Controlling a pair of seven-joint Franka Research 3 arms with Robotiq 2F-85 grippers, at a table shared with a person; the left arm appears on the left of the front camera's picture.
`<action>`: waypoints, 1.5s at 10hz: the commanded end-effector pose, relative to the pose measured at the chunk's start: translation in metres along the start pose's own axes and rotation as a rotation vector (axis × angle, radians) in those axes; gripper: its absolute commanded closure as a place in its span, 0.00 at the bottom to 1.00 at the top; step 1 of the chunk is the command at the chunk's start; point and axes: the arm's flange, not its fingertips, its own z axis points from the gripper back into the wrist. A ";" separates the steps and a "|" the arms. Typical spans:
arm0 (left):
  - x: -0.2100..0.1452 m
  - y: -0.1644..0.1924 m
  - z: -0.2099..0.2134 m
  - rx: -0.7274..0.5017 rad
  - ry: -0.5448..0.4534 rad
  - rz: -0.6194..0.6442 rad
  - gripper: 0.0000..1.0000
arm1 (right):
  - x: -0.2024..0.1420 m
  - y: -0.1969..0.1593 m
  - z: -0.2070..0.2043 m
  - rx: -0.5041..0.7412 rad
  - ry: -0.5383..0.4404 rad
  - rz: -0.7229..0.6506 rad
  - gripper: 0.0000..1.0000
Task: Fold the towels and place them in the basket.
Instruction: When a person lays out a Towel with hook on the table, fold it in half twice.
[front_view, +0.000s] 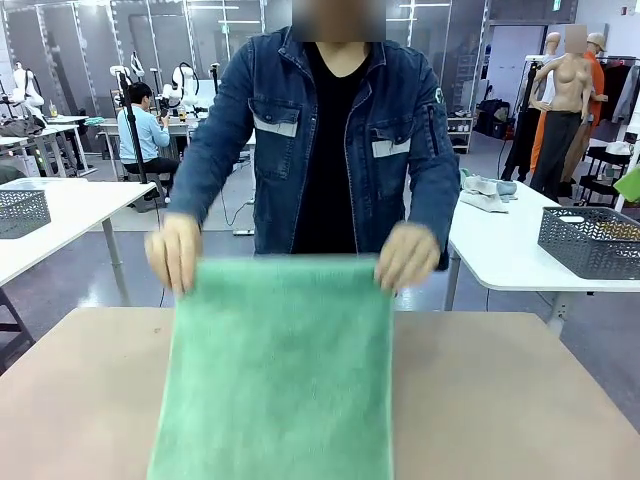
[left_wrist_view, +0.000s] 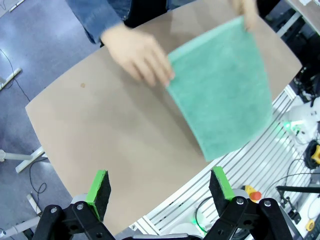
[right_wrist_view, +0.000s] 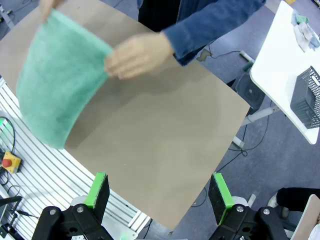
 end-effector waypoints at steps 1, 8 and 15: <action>0.001 -0.001 0.001 0.005 0.001 -0.011 0.00 | -0.001 0.000 0.001 -0.012 0.002 0.004 0.00; 0.001 -0.001 0.001 0.005 0.001 -0.011 0.00 | -0.001 0.000 0.001 -0.012 0.002 0.004 0.00; 0.001 -0.001 0.001 0.005 0.001 -0.011 0.00 | -0.001 0.000 0.001 -0.012 0.002 0.004 0.00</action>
